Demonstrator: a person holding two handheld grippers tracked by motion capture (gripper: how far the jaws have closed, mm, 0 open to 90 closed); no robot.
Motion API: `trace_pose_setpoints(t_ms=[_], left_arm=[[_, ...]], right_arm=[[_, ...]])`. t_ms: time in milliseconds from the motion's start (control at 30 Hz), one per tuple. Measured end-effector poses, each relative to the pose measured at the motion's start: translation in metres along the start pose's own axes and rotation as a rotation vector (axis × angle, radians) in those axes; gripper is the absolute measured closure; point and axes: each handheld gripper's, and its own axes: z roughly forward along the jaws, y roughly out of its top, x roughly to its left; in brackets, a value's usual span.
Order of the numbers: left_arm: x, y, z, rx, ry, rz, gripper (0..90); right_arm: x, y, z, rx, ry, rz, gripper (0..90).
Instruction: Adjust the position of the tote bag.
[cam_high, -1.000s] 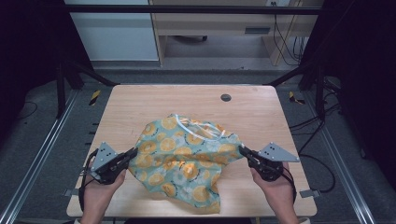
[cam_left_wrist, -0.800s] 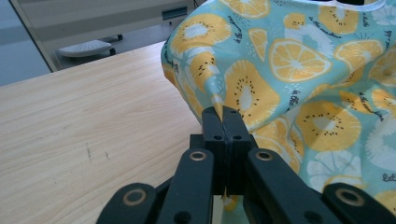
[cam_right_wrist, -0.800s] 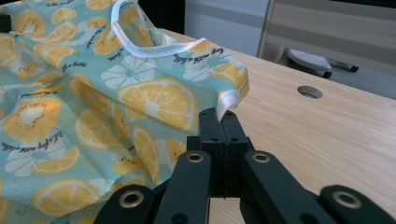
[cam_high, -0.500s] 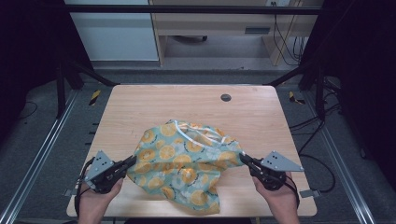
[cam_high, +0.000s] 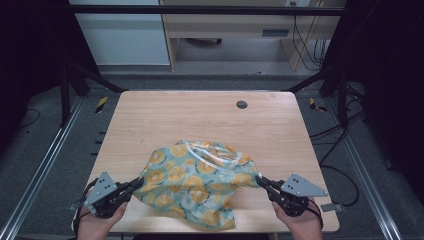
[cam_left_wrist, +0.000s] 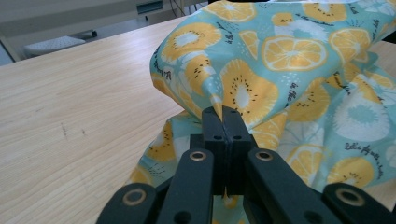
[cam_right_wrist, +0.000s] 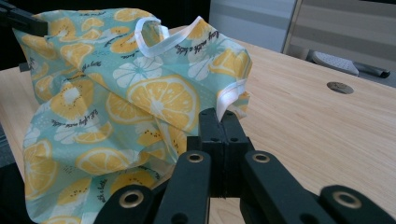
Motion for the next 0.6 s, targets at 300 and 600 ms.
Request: trace_pose_setpoints(t_ms=[300,600], left_arm=[[-0.005,-0.007,0.002,0.063,-0.050,0.022,90.0],[-0.013,-0.016,0.022,0.223,-0.074,0.125,90.0]], right_arm=[[0.001,-0.011,-0.006,0.031,0.053,-0.004,90.0],[0.000,-0.022,0.002,0.131,0.098,-0.040,90.0]])
